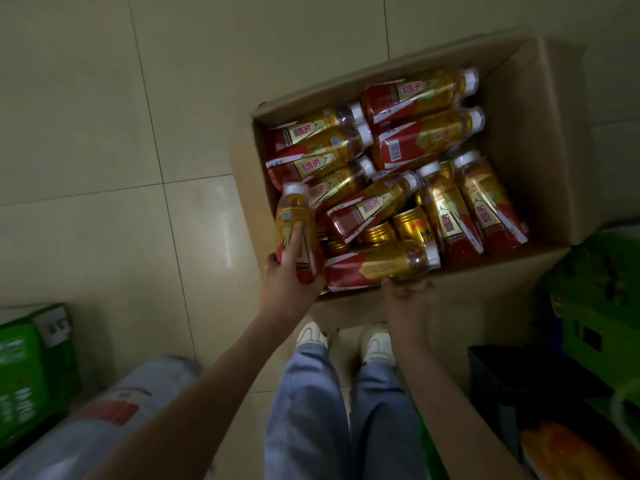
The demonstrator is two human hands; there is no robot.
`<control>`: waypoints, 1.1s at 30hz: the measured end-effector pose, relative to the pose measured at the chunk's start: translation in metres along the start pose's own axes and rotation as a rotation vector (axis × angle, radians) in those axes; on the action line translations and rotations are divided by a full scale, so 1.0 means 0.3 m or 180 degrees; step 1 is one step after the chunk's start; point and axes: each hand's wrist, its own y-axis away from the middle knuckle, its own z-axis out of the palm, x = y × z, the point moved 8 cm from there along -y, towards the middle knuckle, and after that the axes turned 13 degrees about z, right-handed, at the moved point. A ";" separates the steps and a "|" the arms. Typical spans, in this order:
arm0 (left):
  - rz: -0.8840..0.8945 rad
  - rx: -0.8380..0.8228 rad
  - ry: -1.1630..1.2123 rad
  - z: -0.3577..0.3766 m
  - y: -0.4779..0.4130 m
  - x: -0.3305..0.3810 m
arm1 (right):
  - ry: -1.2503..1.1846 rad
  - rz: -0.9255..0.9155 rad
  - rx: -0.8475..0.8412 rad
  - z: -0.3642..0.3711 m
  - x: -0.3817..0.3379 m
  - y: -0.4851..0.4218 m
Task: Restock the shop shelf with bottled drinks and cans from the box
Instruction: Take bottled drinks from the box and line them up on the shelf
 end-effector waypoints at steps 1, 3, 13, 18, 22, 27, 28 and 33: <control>-0.0012 0.0076 0.0158 -0.012 0.010 -0.002 | -0.0174 0.0174 -0.0141 0.033 0.010 -0.012; 0.0045 0.0141 0.0312 -0.029 0.031 -0.006 | -0.0463 0.0199 -0.0346 0.100 -0.008 -0.007; 0.0115 0.0458 0.1340 -0.107 0.071 -0.037 | -0.0275 0.0181 -0.0111 0.229 -0.101 -0.072; 0.0168 0.0224 0.1519 -0.172 0.093 0.013 | -0.0165 -0.0158 -0.0027 0.117 -0.205 0.034; 0.0406 0.0032 0.1650 -0.279 0.187 0.172 | -0.0183 -0.0509 -0.0215 -0.008 -0.295 0.242; 0.0929 -0.0497 0.1762 -0.462 0.360 0.474 | -0.0540 -0.0742 -0.0886 -0.214 -0.380 0.615; 0.1034 -0.0655 0.1782 -0.504 0.407 0.547 | -0.0642 -0.0766 -0.0995 -0.266 -0.394 0.696; 0.1338 -0.1087 0.1921 -0.732 0.688 0.919 | -0.1198 -0.1226 -0.1105 -0.576 -0.470 1.138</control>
